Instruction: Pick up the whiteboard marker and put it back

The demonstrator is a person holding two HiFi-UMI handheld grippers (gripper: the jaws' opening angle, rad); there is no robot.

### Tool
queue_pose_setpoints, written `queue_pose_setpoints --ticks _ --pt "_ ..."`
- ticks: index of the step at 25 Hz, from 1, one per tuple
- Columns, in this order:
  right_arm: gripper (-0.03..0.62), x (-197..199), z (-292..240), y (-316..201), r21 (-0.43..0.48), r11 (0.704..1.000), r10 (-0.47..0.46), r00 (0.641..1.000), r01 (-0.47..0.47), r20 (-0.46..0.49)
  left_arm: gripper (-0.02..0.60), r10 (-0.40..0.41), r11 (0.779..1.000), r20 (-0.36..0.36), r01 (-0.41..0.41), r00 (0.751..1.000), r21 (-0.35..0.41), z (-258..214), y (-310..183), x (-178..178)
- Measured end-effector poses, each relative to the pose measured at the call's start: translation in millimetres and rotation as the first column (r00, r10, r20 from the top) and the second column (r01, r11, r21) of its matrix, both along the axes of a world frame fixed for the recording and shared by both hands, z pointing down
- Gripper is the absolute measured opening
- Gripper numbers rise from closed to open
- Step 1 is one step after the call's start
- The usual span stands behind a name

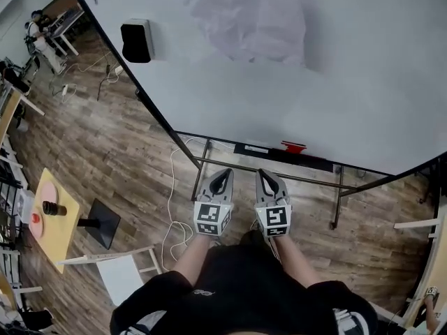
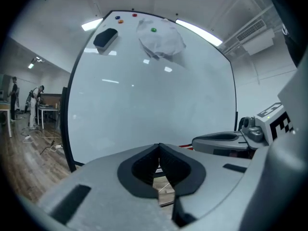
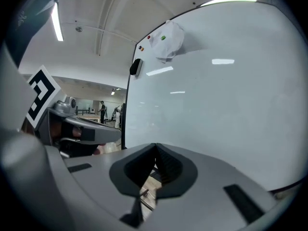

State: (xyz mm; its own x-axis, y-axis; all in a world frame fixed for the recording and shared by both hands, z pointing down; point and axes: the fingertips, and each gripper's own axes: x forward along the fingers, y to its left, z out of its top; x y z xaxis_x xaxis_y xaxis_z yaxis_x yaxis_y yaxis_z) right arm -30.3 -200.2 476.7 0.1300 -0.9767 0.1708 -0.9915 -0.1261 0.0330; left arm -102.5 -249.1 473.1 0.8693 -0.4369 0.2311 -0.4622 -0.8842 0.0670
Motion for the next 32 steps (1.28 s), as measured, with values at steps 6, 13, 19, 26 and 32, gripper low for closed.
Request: queue_pose_setpoints --ticks 6,13,19,26,32 --pt "0.003 -45.6 -14.8 32.1 -0.016 0.997 0.08 0.996 -0.08 -0.036 0.006 0.079 0.995 -0.028 -0.078 0.996 0.059 -15.5 22.3 -46.7" --pt "0.003 -65.0 -26.9 72.4 -0.058 0.983 0.172 0.982 -0.177 -0.079 0.006 0.151 0.989 -0.071 -0.149 0.986 0.023 -15.6 41.8 -61.4" --pt "0.003 -63.6 -57.7 70.0 -0.003 0.983 0.184 0.98 -0.185 -0.078 0.006 0.147 0.989 -0.139 -0.148 0.979 0.0 -42.9 48.4 -62.5" --pt "0.003 -55.2 -87.2 74.0 0.068 0.985 0.166 0.981 -0.159 -0.102 0.006 0.107 0.994 -0.169 -0.103 0.98 0.029 -64.9 49.8 -54.3" --pt "0.003 -46.9 -84.3 83.5 0.084 0.986 0.154 0.984 -0.147 -0.092 0.006 0.121 0.992 -0.162 -0.117 0.979 0.037 -67.1 66.3 -44.6"
